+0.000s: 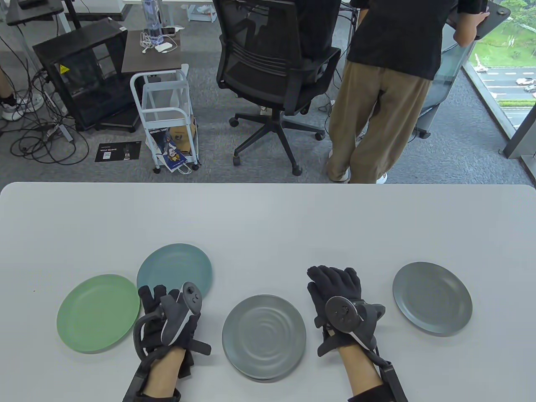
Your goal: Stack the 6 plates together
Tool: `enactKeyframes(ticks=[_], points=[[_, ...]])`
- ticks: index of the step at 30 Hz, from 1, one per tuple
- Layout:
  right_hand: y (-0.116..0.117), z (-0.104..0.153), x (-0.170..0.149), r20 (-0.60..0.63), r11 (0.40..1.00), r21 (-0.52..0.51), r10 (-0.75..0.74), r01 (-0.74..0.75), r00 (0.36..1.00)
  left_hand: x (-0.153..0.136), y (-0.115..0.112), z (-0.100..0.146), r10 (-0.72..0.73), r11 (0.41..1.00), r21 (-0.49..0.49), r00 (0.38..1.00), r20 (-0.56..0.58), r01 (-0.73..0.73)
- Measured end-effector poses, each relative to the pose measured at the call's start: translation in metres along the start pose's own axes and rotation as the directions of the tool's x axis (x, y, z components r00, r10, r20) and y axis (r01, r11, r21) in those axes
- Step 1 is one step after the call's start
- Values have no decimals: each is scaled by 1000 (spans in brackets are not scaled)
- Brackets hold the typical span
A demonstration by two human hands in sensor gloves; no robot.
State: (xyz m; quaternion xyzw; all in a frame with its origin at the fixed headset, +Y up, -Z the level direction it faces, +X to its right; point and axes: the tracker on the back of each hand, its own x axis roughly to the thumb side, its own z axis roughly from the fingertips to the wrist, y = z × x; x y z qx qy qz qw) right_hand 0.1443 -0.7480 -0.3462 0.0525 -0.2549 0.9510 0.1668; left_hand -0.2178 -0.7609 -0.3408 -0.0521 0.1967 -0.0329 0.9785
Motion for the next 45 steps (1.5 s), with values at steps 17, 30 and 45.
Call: enactKeyframes(ticks=[17, 30, 45], points=[[0, -2, -2, -14, 1000, 14, -8, 8, 1000, 20, 4, -2, -127, 986, 106, 992, -6, 127], [0, -2, -4, -12, 1000, 8, -14, 14, 1000, 27, 15, 21, -95, 896, 439, 995, 43, 67], [1, 0, 14, 86, 991, 28, 128, -131, 988, 40, 30, 49, -104, 816, 578, 982, 157, -6]])
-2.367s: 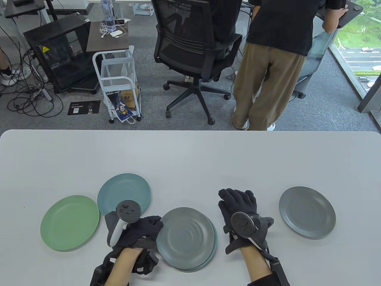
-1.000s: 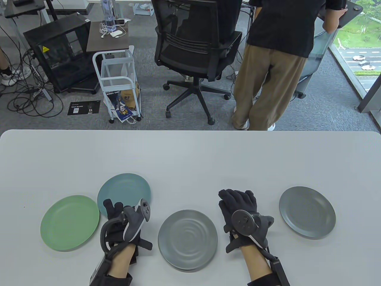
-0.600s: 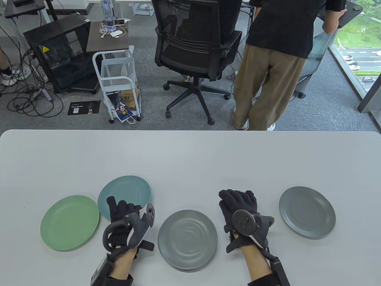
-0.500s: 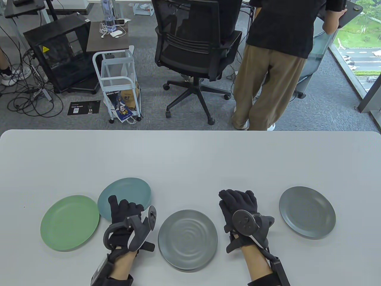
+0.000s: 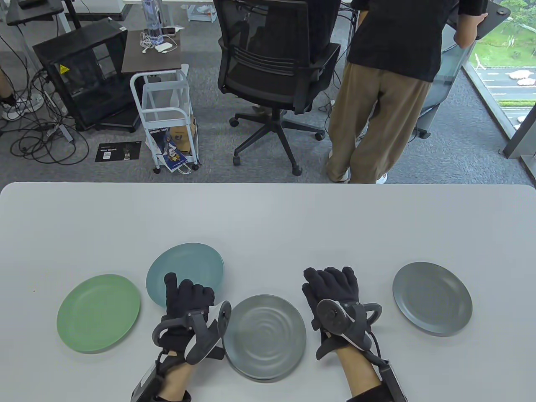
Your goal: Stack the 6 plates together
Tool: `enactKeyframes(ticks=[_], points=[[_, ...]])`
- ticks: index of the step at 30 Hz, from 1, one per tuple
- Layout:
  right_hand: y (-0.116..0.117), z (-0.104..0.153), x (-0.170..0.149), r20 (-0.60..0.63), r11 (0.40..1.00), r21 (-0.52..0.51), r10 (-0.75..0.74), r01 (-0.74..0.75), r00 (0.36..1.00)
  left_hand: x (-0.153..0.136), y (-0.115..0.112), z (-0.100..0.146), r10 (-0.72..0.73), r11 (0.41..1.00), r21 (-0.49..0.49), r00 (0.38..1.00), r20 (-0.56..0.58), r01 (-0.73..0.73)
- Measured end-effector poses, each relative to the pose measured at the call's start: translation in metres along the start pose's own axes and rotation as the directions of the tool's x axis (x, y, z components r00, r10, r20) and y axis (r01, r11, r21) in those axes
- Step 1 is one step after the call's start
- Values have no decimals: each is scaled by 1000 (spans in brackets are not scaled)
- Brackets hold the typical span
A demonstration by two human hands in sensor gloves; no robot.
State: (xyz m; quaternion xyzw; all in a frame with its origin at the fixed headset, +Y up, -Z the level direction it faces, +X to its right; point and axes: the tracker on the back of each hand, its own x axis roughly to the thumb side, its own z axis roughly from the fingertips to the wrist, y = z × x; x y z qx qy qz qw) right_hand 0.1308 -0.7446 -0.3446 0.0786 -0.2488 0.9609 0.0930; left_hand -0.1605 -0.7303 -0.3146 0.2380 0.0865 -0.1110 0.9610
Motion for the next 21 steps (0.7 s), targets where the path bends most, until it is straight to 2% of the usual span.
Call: enactKeyframes(ticks=[21], points=[[-14, -16, 17, -51, 979, 75, -187, 190, 981, 22, 26, 16, 38, 992, 110, 988, 153, -55]])
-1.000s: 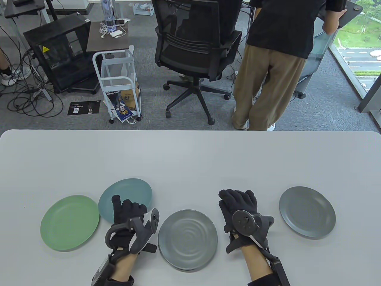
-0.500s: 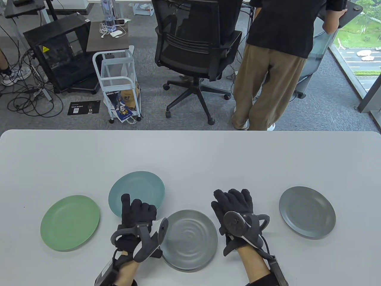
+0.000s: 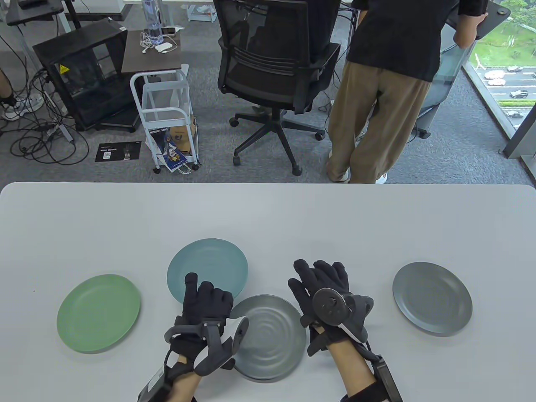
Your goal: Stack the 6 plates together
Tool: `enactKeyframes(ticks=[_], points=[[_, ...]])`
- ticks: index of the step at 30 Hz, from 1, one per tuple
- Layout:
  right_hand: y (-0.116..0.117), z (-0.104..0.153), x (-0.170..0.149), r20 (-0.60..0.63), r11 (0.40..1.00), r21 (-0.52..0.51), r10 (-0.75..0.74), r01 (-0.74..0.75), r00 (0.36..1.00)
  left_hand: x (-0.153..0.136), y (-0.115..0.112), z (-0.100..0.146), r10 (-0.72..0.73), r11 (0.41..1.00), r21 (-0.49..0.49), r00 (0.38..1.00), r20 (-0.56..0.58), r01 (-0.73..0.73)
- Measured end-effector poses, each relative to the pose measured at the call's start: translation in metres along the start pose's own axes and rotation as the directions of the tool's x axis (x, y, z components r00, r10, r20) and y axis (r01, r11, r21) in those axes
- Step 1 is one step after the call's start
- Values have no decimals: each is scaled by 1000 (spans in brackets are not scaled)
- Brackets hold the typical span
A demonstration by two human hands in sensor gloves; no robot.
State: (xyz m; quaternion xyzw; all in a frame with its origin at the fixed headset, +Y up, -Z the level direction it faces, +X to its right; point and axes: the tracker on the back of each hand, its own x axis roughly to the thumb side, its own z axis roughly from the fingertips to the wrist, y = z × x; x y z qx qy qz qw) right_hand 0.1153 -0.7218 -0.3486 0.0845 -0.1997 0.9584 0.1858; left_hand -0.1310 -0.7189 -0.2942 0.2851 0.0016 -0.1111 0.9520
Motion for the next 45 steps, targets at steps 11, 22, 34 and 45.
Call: enactKeyframes(ticks=[11, 22, 34, 45], points=[[3, -15, 20, -41, 980, 113, -161, 164, 986, 16, 10, 6, 21, 999, 42, 996, 87, -25], [10, -15, 21, -138, 937, 189, -270, 293, 953, 33, 25, 15, 50, 995, 83, 986, 156, -64], [27, -13, 5, -309, 837, 198, -441, 510, 843, 46, 32, 22, 63, 989, 117, 973, 220, -91], [28, -12, -3, -317, 864, 182, -400, 469, 860, 39, 30, 20, 193, 980, -4, 949, 248, -198]])
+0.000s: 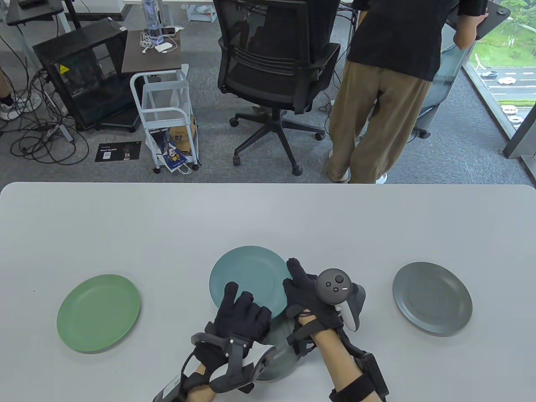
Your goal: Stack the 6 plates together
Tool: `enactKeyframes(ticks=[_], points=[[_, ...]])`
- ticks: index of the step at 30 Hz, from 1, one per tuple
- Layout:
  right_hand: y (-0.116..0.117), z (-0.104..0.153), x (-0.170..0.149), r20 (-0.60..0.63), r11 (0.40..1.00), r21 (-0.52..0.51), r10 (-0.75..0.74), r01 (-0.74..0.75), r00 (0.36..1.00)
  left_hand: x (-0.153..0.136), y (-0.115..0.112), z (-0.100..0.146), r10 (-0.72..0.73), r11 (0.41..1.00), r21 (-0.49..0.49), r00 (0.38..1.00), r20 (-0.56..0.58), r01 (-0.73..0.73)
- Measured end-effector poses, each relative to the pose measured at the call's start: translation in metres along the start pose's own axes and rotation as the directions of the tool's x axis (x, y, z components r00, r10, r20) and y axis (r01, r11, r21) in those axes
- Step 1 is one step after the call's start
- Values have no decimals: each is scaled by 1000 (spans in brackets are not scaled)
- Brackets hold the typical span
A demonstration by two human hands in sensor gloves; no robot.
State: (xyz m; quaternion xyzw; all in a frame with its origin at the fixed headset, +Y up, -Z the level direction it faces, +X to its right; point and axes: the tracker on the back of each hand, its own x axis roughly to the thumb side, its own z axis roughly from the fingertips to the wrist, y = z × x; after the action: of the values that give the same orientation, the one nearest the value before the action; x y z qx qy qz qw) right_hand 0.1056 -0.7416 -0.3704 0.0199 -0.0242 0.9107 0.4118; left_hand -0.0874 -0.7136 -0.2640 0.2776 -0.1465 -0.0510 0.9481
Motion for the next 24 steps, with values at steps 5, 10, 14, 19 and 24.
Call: enactKeyframes(ticks=[5, 10, 14, 19, 24], points=[[-2, -1, -5, -2, 999, 10, 49, -49, 999, -14, 0, -2, 84, 996, -33, 995, -61, -86], [-2, 0, -8, 10, 996, 51, 71, -72, 997, -43, -4, -5, 115, 990, -55, 970, -214, -129], [-4, 3, -10, 33, 994, 63, 88, -90, 996, -70, -12, -5, 131, 982, -79, 924, -360, -170], [-6, 5, -9, 86, 984, 70, 155, -161, 984, -103, -30, 0, 54, 978, -145, 849, -526, -152], [-5, 5, -12, 118, 976, 112, 175, -188, 977, -127, -45, 6, -66, 970, -221, 762, -645, -103]])
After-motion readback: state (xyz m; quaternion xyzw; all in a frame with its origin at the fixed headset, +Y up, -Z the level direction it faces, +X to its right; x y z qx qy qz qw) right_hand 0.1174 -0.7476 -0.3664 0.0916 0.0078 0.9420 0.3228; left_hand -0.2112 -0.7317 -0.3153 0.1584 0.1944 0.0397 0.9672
